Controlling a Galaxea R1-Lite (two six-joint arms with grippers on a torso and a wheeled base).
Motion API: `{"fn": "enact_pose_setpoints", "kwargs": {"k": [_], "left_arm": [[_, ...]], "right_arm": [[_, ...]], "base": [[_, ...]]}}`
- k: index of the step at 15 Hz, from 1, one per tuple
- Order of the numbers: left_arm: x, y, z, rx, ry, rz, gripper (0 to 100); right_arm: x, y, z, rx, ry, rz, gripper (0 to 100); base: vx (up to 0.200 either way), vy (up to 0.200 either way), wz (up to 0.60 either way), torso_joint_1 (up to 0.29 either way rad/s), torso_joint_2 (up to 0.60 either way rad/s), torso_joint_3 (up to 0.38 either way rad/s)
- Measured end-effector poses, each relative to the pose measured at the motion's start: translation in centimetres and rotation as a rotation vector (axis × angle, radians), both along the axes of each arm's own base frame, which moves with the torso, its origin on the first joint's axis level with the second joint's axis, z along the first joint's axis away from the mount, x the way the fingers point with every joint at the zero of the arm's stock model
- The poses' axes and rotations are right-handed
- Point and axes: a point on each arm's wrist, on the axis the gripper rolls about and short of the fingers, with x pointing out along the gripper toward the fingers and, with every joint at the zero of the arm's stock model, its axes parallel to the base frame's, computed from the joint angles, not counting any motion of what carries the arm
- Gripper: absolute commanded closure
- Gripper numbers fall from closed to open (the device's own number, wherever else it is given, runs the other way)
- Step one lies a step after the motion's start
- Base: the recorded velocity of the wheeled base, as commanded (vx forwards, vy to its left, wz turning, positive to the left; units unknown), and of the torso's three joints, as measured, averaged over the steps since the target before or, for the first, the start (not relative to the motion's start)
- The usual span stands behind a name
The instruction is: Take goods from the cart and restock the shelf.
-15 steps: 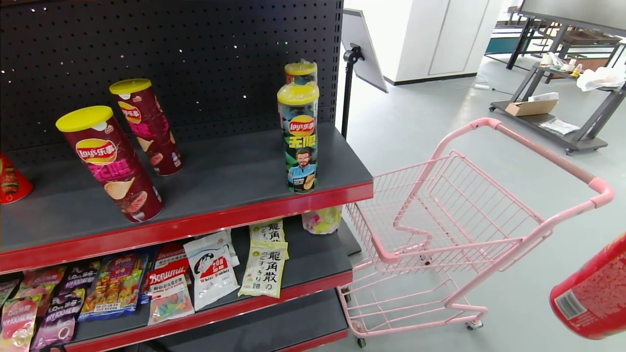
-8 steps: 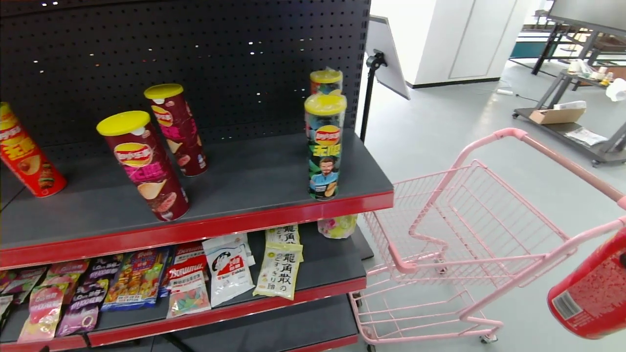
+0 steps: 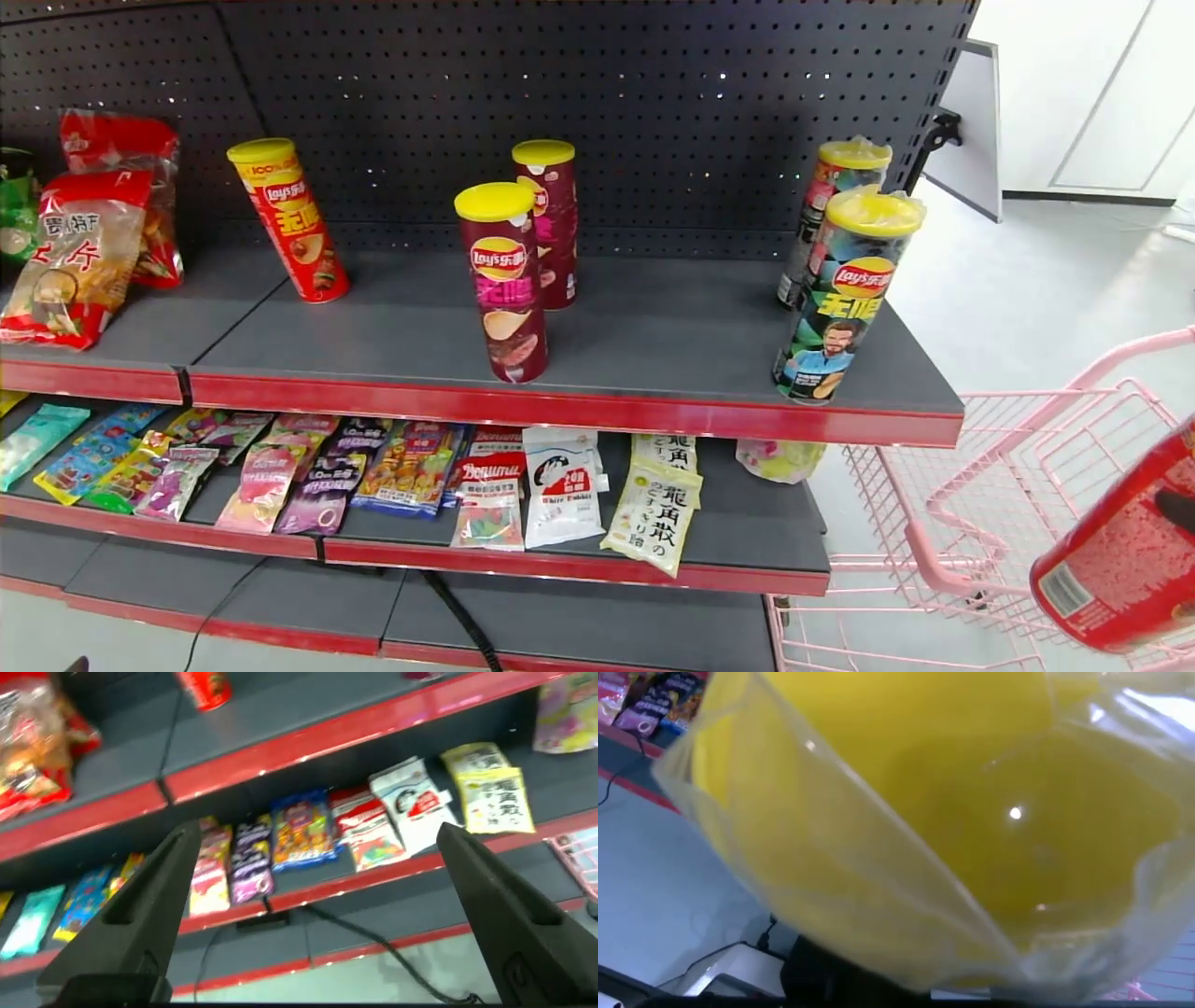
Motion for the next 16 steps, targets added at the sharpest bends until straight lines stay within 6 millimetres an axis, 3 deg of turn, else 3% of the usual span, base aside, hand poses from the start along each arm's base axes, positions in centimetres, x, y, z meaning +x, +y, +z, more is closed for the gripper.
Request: {"fn": "enact_pose_setpoints", "kwargs": {"k": [4,16], "left_arm": [[0.0,0.0,-0.1,0.002,0.006,0.001,0],[0.1,0.0,-0.1,0.003,0.008,0.001,0]], "right_arm": [[0.4,0.4,-0.1,0.095,-0.001,0.089,100],[-0.7,0.8,-2.2,0.106,0.0,0.232,100]], "base": [[0.0,0.2,0.0,0.002,0.0,0.004],[0.0,0.2,0.0,0.003,0.0,0.002]]}}
